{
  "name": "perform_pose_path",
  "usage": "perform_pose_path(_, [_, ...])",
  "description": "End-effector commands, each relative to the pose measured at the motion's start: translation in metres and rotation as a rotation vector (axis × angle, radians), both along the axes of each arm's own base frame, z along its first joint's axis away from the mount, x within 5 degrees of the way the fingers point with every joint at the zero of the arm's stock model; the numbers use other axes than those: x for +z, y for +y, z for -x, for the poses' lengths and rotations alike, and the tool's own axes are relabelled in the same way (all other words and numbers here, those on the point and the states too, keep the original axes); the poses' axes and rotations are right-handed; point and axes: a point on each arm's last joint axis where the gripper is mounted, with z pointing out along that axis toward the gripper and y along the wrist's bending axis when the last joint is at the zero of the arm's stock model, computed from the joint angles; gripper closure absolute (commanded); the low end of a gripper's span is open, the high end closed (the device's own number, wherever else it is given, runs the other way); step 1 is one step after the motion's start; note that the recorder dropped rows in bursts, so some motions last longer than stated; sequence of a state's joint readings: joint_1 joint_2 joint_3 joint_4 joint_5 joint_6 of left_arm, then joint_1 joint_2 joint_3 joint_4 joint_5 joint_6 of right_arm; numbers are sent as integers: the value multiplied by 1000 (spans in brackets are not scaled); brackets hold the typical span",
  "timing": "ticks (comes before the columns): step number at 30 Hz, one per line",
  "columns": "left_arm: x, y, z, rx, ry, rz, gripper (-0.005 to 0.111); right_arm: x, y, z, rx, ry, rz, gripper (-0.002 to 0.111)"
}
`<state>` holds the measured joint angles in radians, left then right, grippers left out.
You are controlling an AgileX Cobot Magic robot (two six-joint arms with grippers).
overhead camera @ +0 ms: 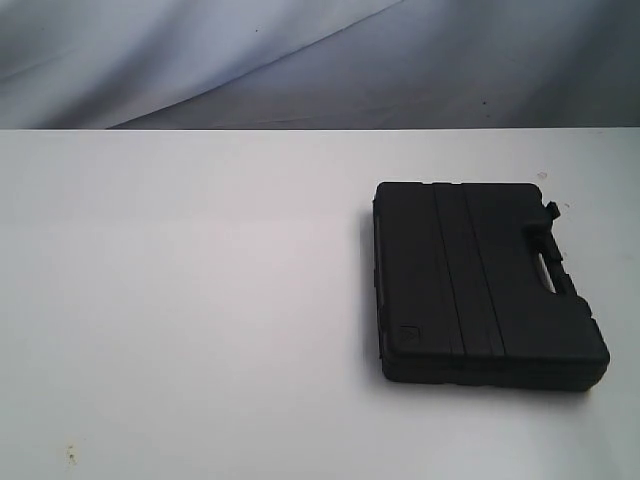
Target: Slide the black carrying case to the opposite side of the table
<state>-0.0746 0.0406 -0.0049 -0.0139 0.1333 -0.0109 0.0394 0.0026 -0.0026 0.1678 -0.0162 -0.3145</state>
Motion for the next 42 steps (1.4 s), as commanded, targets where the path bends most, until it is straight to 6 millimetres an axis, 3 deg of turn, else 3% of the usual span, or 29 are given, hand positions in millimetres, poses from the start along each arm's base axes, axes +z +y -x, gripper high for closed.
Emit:
perform_pose_path(1, [-1,0,0,-5,2,7,107,-6,0,0,-3,57,65,108])
perform_pose_path(42, [-1,0,0,-5,2,9,107,-12,-1,0,-25,124,62,108])
